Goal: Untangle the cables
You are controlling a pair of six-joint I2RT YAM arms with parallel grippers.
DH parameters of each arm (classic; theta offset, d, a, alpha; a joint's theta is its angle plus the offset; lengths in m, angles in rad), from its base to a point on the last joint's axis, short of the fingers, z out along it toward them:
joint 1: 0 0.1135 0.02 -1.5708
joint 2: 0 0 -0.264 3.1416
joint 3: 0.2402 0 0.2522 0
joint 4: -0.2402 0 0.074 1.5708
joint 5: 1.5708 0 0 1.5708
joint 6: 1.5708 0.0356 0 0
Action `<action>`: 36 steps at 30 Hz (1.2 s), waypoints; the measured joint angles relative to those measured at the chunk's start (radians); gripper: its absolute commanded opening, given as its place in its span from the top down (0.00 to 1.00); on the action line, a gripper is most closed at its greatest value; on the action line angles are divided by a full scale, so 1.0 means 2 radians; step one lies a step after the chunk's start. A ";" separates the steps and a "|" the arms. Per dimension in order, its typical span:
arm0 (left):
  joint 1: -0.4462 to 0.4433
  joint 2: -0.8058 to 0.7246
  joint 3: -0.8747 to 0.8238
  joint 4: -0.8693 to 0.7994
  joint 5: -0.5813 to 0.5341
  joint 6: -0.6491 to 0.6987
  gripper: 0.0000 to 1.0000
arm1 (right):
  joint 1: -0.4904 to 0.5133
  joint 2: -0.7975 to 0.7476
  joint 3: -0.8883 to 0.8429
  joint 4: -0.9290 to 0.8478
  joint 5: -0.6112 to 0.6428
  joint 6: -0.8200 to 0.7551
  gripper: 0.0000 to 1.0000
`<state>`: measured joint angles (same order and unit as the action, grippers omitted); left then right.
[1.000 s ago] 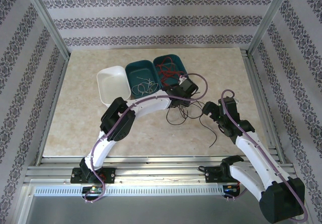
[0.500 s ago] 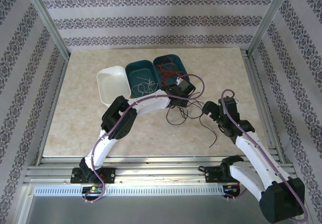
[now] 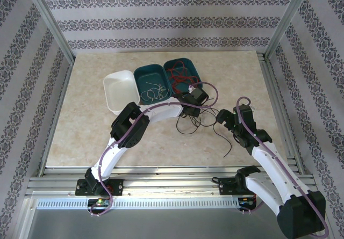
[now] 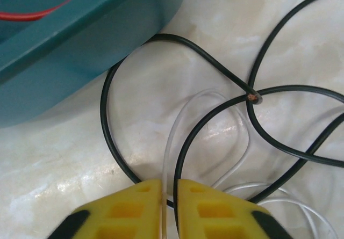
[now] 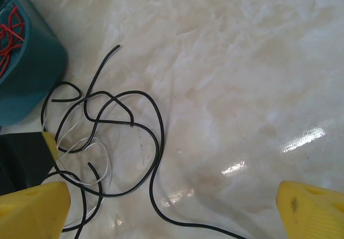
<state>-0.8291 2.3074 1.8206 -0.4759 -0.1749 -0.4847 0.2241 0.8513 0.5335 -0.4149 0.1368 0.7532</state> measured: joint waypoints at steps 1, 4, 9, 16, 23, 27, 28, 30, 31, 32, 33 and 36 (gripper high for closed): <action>0.000 0.000 0.000 0.000 0.002 0.000 0.94 | 0.000 0.000 0.000 0.000 0.000 0.000 0.02; 0.000 0.000 0.000 0.000 0.006 0.001 1.00 | 0.000 0.000 0.000 0.000 0.000 0.000 0.02; 0.000 0.000 0.000 0.000 0.012 0.001 1.00 | 0.000 0.000 0.000 0.000 0.000 0.000 0.02; 0.000 -0.042 -0.028 0.007 0.040 0.012 1.00 | 0.000 0.001 0.000 0.007 -0.014 -0.009 0.02; 0.000 -0.158 -0.053 0.042 0.082 0.020 1.00 | 0.002 0.023 0.000 0.034 -0.036 -0.012 0.02; 0.000 -0.197 -0.057 0.067 0.108 0.020 1.00 | 0.010 0.039 0.000 0.044 -0.048 -0.012 0.02; 0.000 -0.202 -0.059 0.071 0.114 0.019 1.00 | 0.012 0.041 0.000 0.046 -0.050 -0.012 0.02; 0.000 -0.206 -0.061 0.077 0.127 0.019 1.00 | 0.015 0.044 0.000 0.047 -0.051 -0.012 0.02; 0.000 -0.208 -0.061 0.078 0.134 0.019 1.00 | 0.015 0.044 0.000 0.047 -0.051 -0.012 0.02; 0.000 -0.208 -0.062 0.078 0.139 0.020 1.00 | 0.015 0.044 0.000 0.047 -0.051 -0.012 0.02; 0.000 -0.209 -0.062 0.078 0.144 0.020 1.00 | 0.015 0.044 0.000 0.047 -0.051 -0.012 0.02; 0.000 -0.216 -0.064 0.077 0.155 0.021 1.00 | 0.015 0.044 0.000 0.047 -0.050 -0.012 0.02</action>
<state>-0.8299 1.8759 1.6920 -0.3210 0.1352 -0.4431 0.2535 0.9394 0.5339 -0.3214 0.0376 0.7296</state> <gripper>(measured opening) 0.044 0.982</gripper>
